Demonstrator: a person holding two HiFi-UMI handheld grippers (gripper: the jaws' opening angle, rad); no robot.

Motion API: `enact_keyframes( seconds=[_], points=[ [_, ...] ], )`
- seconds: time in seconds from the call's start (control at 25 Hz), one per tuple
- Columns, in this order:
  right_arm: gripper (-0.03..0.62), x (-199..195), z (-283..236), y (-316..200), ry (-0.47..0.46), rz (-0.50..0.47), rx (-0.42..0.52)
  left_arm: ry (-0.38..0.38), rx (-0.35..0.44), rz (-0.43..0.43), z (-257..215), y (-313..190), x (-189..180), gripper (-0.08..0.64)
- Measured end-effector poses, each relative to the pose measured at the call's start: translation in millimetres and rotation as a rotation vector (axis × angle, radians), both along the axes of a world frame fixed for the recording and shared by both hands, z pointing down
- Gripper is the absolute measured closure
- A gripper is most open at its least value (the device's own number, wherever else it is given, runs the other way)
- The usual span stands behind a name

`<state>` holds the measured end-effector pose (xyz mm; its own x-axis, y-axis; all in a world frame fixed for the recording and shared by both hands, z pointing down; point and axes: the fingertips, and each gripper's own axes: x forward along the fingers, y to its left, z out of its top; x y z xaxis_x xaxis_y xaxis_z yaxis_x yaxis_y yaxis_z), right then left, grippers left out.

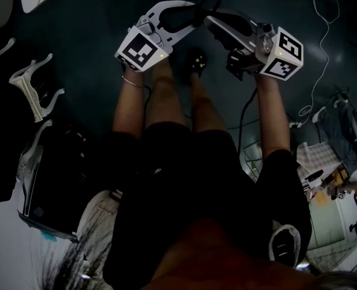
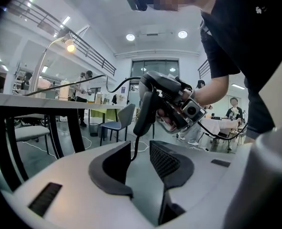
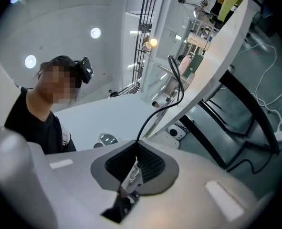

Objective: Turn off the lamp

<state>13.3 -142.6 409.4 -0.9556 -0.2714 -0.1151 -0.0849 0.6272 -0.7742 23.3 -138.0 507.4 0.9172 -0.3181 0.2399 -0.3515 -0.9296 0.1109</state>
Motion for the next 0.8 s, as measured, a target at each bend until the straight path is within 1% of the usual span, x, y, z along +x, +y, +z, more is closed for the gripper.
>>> enact_keyframes(
  seconds=[0.12,0.28,0.32,0.36,0.48,0.64,0.8],
  points=[
    [0.583,-1.1,-1.8,0.1,-0.024,-0.008,-0.016,0.010,0.005,-0.001,1.6,-5.4,3.5,0.449],
    [0.581,-0.3,-1.1,-0.3,-0.031,-0.004,-0.026,0.004,0.017,0.025,4.0,-7.1,13.1,0.453],
    [0.583,-0.1,-1.0,-0.3,-0.031,-0.004,-0.027,0.001,0.015,0.030,5.1,-6.6,14.3,0.505],
    [0.583,0.0,-0.9,-0.3,-0.032,-0.004,-0.028,0.000,0.012,0.029,5.9,-6.4,14.7,0.537],
    [0.583,1.3,-0.4,-1.1,-0.029,0.008,-0.022,-0.001,0.005,0.013,7.2,-7.4,12.5,0.540],
    [0.581,4.9,0.5,-4.6,0.005,0.045,0.011,-0.019,-0.008,0.002,9.7,-7.0,11.3,0.543],
    [0.574,6.1,8.2,-5.2,0.079,0.058,0.075,-0.029,-0.044,0.000,18.4,-4.6,14.4,0.543]
  ],
)
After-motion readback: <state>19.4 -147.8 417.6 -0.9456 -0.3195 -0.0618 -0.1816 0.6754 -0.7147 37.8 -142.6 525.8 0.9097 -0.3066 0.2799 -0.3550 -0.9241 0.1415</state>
